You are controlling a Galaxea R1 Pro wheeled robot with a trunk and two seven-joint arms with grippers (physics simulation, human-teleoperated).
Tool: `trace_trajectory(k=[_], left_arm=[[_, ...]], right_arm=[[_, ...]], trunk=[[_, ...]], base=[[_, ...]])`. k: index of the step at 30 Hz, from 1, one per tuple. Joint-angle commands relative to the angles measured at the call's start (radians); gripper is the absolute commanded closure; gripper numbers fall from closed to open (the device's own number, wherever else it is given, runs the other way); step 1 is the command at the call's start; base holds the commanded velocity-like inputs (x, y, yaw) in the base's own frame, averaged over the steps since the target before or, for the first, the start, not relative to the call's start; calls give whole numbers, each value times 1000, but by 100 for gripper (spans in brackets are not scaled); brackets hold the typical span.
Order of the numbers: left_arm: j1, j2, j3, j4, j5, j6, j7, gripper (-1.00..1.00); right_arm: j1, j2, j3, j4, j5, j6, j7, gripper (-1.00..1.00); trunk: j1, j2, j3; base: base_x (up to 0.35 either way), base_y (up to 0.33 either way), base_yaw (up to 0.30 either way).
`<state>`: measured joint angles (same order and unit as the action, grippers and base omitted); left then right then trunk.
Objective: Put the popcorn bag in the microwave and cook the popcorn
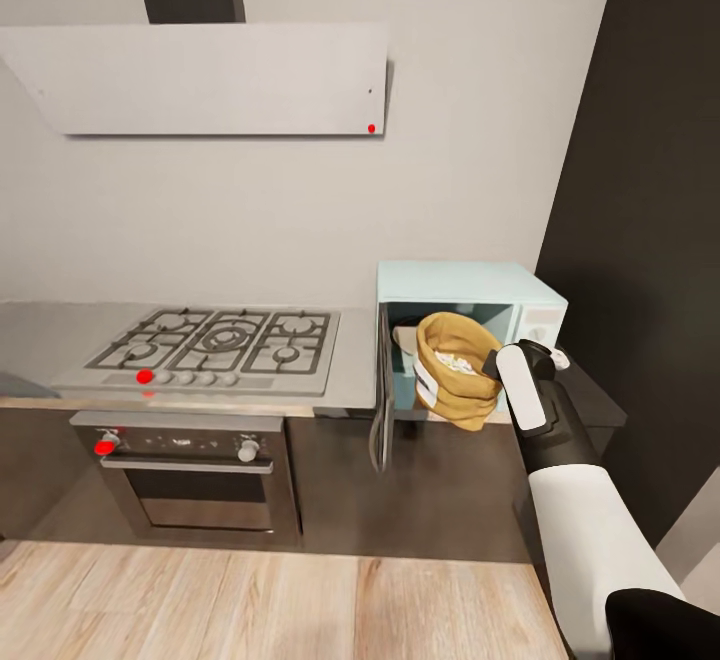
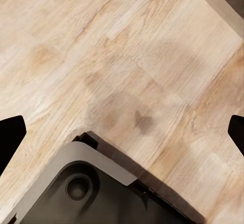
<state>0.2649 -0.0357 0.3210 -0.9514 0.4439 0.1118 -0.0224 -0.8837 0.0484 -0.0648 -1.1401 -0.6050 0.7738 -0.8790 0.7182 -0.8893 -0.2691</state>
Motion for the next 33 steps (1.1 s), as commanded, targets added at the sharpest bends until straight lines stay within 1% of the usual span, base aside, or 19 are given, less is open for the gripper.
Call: trace_trajectory(k=[1,6,12,19,27,33], left_arm=[[0,-1,3,-3,10,8,-2,-100],[0,0,5,-2,11,8,-4,-100],[0,0,6,0,9,7,1,-100],[0,1,6,8,9,7,-9,-100],[0,0,4,24,9,8,-5,-100],[0,0,2,25,8,7,-9,-100]], right_arm=[[-1,1,-1,-1,-9,2,-8,100],[0,1,0,-1,-8,-1,-9,100],[0,1,0,-2,-6,-1,-9,100],[0,1,0,-3,-6,-1,-9,100],[0,1,0,-3,-6,-1,-9,100],[0,1,0,-3,-6,-1,-9,100]], trunk=[[-4,6,2],[-4,6,2],[-4,6,0],[-4,6,0],[-4,6,0],[-4,6,0]], base=[[0,0,0],[0,0,-12],[2,0,-116],[216,0,-7],[19,0,0],[168,0,0]])
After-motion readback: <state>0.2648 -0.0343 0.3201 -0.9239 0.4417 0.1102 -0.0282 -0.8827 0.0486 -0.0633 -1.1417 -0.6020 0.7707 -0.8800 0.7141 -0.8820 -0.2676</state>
